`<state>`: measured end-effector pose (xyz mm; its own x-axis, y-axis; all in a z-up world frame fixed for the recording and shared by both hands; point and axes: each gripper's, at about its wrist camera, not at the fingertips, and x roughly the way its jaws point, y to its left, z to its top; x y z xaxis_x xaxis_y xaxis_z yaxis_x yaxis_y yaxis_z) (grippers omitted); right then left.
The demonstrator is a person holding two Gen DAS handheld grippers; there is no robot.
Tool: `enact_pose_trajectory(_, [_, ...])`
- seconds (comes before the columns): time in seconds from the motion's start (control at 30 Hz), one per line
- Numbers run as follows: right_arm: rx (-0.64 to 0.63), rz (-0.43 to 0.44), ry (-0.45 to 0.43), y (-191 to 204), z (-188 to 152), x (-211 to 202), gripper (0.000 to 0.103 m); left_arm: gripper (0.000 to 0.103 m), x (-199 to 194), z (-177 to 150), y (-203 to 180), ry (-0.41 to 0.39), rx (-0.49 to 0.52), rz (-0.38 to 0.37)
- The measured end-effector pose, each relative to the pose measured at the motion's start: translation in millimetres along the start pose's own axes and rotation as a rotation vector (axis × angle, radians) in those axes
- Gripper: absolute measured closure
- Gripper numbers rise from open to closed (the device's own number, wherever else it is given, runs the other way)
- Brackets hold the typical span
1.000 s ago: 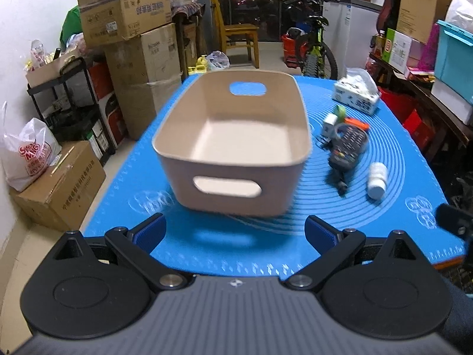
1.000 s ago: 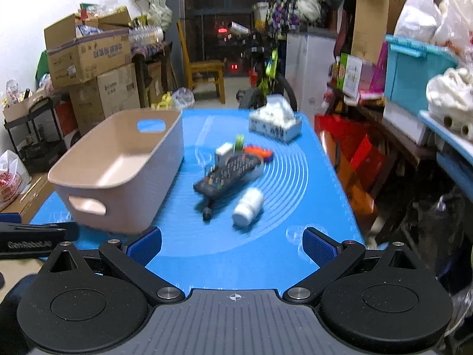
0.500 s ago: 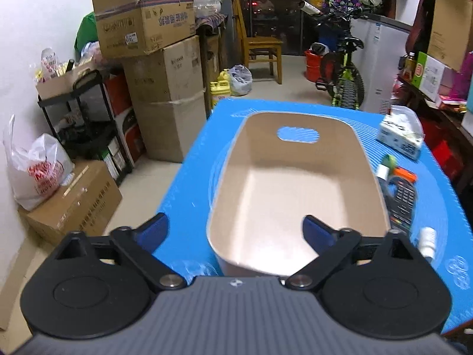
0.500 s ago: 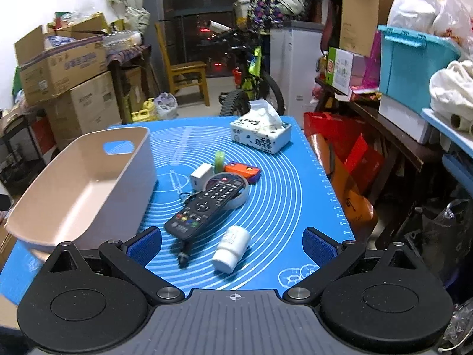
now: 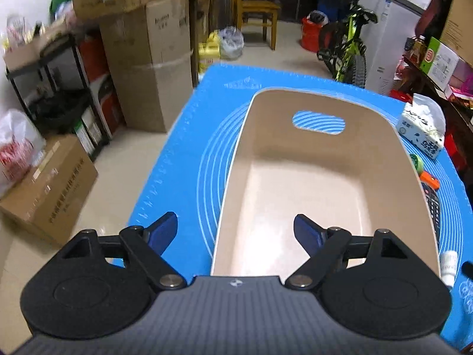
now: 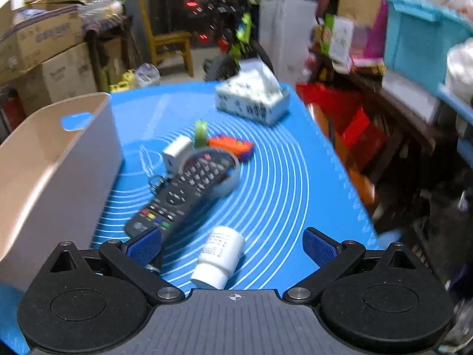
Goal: Organize rigid objects
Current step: 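Move the left tool to the beige bin rim while the right tool approaches the white pill bottle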
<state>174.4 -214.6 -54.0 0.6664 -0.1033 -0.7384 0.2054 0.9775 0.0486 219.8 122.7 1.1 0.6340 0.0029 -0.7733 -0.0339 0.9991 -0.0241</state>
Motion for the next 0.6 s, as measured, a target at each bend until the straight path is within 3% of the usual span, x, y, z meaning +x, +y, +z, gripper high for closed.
enact_pose_trajectory(0.13, [-0.035, -0.045, 0.032, 0, -4, 22, 0.002, 0.02, 17, -7, 3, 0.063, 0.016, 0.006])
enact_pose_trajectory(0.2, [-0.047, -0.042, 0.053, 0, -6, 30, 0.002, 0.029, 23, -7, 4, 0.108, 0.016, 0.028])
enact_pose_trajectory(0.33, [-0.017, -0.022, 0.083, -2, -9, 44, 0.002, 0.032, 26, -11, 6, 0.153, 0.034, 0.031])
enact_pose_trajectory(0.47, [-0.003, -0.011, 0.115, -2, -13, 54, 0.004, 0.049, 29, -13, 7, 0.189, 0.053, 0.032])
enact_pose_trajectory(0.6, [0.0, -0.005, 0.137, -3, -16, 58, 0.013, 0.06, 31, -10, 11, 0.216, 0.052, 0.026])
